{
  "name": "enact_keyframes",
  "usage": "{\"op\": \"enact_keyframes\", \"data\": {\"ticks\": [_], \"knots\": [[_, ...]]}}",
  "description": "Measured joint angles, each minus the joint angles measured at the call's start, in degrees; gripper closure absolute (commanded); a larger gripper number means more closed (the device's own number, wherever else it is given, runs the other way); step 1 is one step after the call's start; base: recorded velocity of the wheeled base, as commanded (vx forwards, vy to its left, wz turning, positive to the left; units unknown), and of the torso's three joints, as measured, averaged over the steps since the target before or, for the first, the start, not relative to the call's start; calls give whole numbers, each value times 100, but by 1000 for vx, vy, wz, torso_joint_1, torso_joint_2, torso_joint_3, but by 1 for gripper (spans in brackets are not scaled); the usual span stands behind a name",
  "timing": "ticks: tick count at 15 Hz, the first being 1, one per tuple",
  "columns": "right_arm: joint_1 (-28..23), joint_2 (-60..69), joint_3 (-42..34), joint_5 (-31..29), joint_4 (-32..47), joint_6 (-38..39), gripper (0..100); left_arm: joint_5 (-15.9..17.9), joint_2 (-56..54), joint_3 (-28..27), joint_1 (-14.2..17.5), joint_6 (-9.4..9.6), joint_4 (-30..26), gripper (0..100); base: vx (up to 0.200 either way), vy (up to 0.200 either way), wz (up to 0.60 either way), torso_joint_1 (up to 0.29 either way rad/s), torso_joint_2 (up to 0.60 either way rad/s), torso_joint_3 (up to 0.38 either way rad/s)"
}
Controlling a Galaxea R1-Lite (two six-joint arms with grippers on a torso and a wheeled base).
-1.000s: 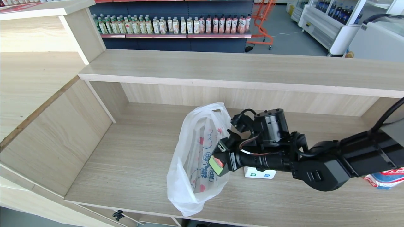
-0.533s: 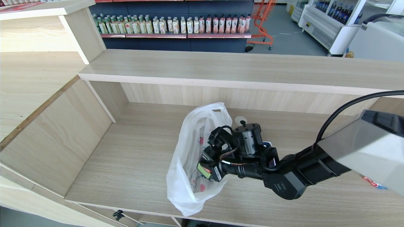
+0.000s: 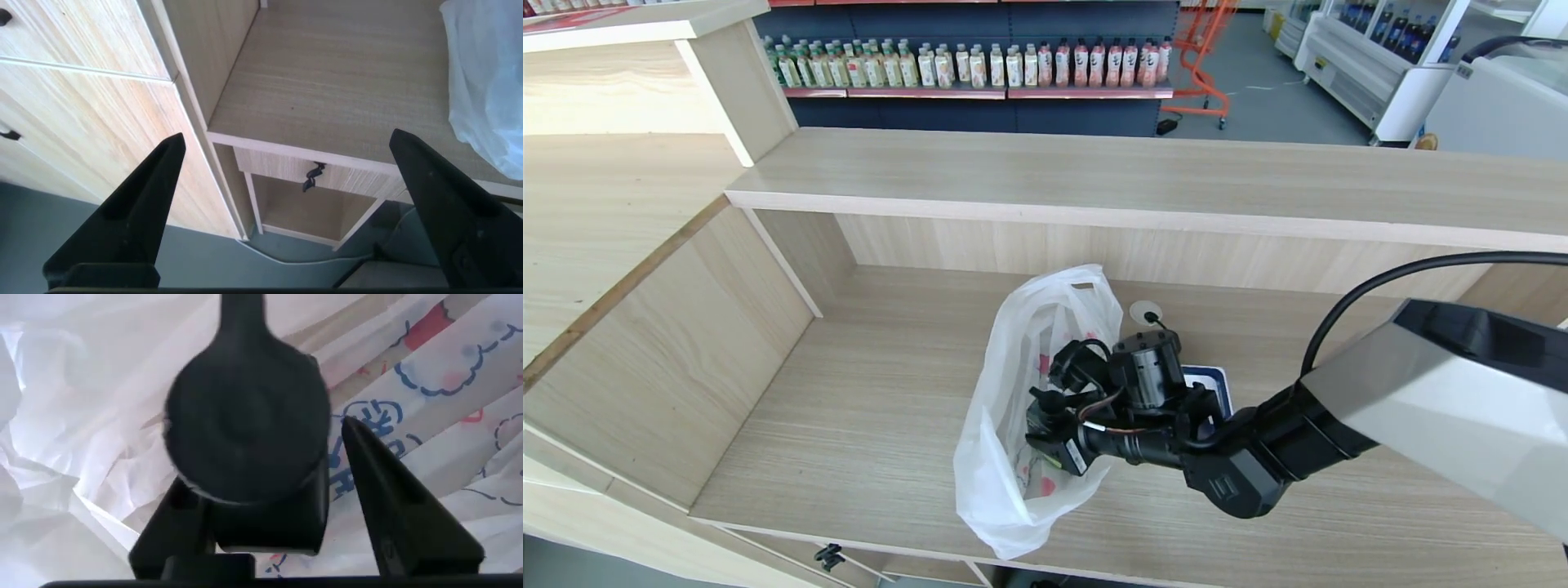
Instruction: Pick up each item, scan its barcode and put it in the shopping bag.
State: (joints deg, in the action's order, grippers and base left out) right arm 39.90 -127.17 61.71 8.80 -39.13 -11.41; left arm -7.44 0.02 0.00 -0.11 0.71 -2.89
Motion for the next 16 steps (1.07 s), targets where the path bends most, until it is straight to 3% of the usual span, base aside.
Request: {"op": "enact_keyframes", "data": {"ticks": [4, 10, 13, 16], "knots": [[-176, 380, -187, 154, 44, 1932, 0, 0, 0, 0, -2, -2, 0, 0, 0, 0, 0, 0, 0, 0], [-1078, 1921, -661, 1440, 807, 4118, 0, 0, 0, 0, 1, 0, 0, 0, 0, 0, 0, 0, 0, 0], [-1259, 3145, -717, 1796, 1513, 4623, 0, 0, 0, 0, 0, -2, 0, 0, 0, 0, 0, 0, 0, 0], [-1546, 4090, -841, 1865, 2128, 4597, 0, -2, 0, 0, 0, 0, 0, 0, 0, 0, 0, 0, 0, 0]]}}
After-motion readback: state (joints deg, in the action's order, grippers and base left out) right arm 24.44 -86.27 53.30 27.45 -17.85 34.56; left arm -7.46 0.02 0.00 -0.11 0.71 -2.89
